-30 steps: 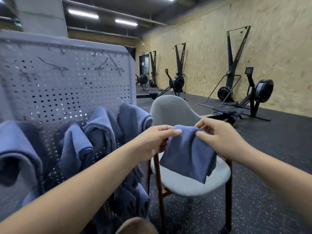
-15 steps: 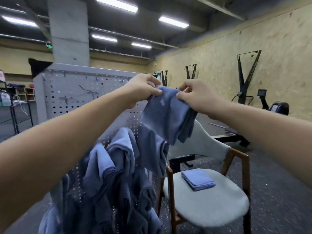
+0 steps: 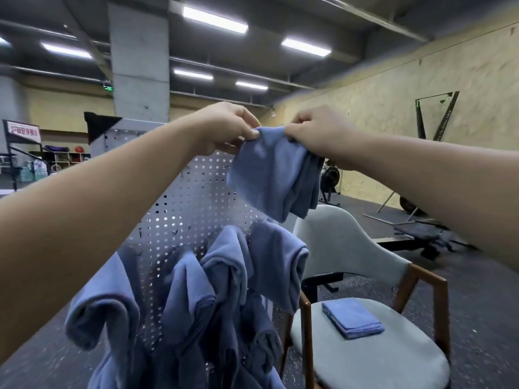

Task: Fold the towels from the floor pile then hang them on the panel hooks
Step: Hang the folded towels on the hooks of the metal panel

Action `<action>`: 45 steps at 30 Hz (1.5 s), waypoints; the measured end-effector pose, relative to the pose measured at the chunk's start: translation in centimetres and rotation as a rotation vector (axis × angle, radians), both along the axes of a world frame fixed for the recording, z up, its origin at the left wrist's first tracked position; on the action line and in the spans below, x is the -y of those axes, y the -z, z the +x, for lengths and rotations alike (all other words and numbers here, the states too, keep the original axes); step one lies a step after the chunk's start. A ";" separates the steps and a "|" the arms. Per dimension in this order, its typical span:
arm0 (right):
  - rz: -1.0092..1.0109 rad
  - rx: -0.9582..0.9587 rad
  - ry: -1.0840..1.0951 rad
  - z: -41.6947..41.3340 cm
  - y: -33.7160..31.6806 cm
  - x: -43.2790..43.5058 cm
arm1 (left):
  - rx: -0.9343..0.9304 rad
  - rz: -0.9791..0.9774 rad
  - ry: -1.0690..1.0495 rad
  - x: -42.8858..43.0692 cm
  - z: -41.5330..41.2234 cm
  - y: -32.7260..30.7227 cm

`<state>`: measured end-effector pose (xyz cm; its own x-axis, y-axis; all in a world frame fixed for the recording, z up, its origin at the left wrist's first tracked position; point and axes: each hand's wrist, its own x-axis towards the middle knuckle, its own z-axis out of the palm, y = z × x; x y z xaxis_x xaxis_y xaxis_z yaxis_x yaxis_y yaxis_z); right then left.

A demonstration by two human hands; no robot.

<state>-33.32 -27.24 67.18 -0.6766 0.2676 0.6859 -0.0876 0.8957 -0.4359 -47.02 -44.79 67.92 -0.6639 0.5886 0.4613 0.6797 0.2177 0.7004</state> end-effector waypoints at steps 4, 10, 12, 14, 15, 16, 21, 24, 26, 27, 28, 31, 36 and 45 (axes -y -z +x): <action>0.000 0.062 -0.030 -1.7 -0.1 1.7 | -0.056 -0.092 -0.100 0.9 -1.0 0.4; 0.086 0.170 -0.049 -4.3 1.7 3.0 | -0.406 -0.308 -0.381 1.2 -1.8 1.8; 0.088 0.185 -0.079 -4.7 2.4 3.3 | -0.494 -0.413 -0.430 1.0 -1.5 2.1; 0.091 0.238 -0.119 -4.9 2.9 3.4 | -0.536 -0.480 -0.428 0.8 -1.5 2.7; 0.083 0.276 -0.137 -4.9 3.0 3.3 | -0.539 -0.498 -0.419 0.6 -1.5 3.1; 0.063 0.316 -0.157 -4.9 3.1 3.2 | -0.534 -0.500 -0.410 0.6 -1.6 3.4; -0.012 0.307 -0.171 -4.6 2.6 2.1 | -0.519 -0.371 -0.377 0.7 -1.6 3.2; -0.036 0.305 -0.167 -4.7 2.7 1.6 | -0.466 -0.259 -0.294 0.7 -1.4 3.0; -0.073 0.402 -0.184 -4.9 3.1 1.4 | -0.451 -0.303 -0.245 0.6 -1.0 3.4; -0.106 0.468 -0.216 -5.0 3.4 1.4 | -0.454 -0.337 -0.244 0.5 -0.9 3.6; -0.140 0.527 -0.256 -5.1 3.7 1.4 | -0.458 -0.365 -0.254 0.4 -0.7 3.6; -0.184 0.577 -0.332 -4.9 4.3 1.1 | -0.452 -0.408 -0.287 0.4 -0.4 3.4; -0.226 0.490 -0.343 -3.0 5.0 -0.4 | -0.410 -0.228 -0.228 -0.1 1.8 2.7; -0.436 0.339 -0.232 4.0 11.7 -10.5 | -0.410 0.002 -0.018 -10.0 8.5 6.7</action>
